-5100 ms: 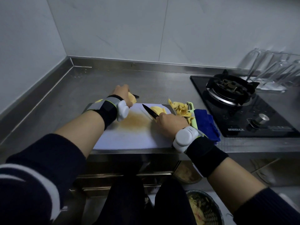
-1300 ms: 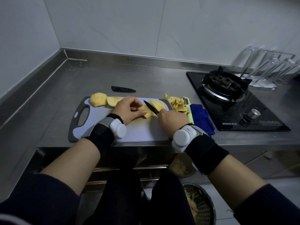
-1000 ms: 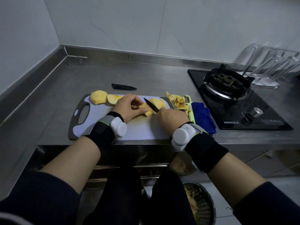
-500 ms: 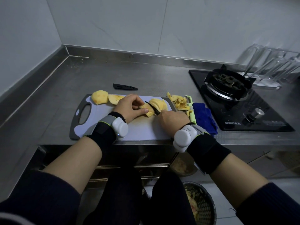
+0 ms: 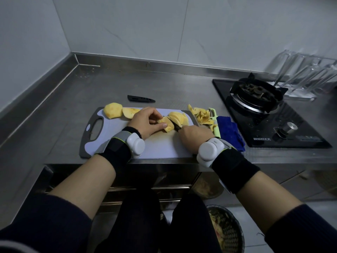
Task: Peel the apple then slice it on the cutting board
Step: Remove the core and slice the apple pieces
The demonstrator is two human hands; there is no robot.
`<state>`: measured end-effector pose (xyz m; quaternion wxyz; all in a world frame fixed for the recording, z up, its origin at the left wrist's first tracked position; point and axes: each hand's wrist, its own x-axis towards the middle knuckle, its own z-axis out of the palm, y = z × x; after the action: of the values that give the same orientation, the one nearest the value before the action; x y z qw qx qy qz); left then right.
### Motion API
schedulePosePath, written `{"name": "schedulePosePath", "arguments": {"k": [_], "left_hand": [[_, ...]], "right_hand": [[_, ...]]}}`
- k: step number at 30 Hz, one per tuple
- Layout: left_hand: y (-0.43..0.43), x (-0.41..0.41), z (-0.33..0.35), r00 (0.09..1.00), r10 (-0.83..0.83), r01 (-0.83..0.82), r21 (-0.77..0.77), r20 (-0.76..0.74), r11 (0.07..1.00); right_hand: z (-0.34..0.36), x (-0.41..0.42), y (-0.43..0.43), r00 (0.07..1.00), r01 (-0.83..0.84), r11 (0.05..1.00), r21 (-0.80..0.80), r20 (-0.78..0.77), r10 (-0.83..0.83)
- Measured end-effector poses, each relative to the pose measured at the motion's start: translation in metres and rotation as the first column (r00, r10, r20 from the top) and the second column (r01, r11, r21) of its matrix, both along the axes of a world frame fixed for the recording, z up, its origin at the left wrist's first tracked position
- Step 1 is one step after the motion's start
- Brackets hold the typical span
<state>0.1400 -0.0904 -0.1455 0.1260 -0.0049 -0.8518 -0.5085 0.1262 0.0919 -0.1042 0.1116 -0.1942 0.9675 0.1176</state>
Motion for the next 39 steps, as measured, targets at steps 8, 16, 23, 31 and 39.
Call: {"name": "schedulePosePath", "arguments": {"k": [8,16,23,31,39], "left_hand": [[0.001,0.001,0.001,1.0,0.008,-0.008,-0.007,0.006,1.0],[0.001,0.002,0.002,1.0,-0.011,0.011,-0.006,-0.001,1.0],[0.0,0.001,0.0,1.0,-0.013,0.013,-0.004,0.001,1.0],[0.0,0.001,0.0,1.0,-0.005,0.005,-0.011,-0.008,1.0],[0.0,-0.001,-0.002,1.0,-0.011,0.011,-0.031,-0.015,0.999]], "right_hand": [[0.002,0.008,0.007,0.98,-0.073,0.99,-0.121,-0.195,0.049],[0.006,0.015,0.006,0.975,-0.104,0.992,-0.071,-0.203,0.088],[0.004,0.014,0.007,0.976,-0.116,0.992,-0.054,-0.194,0.103],[0.001,0.008,-0.002,0.985,-0.092,0.995,-0.031,-0.146,0.087],[-0.008,0.009,-0.003,0.994,-0.054,0.998,-0.026,-0.1,0.051]]}}
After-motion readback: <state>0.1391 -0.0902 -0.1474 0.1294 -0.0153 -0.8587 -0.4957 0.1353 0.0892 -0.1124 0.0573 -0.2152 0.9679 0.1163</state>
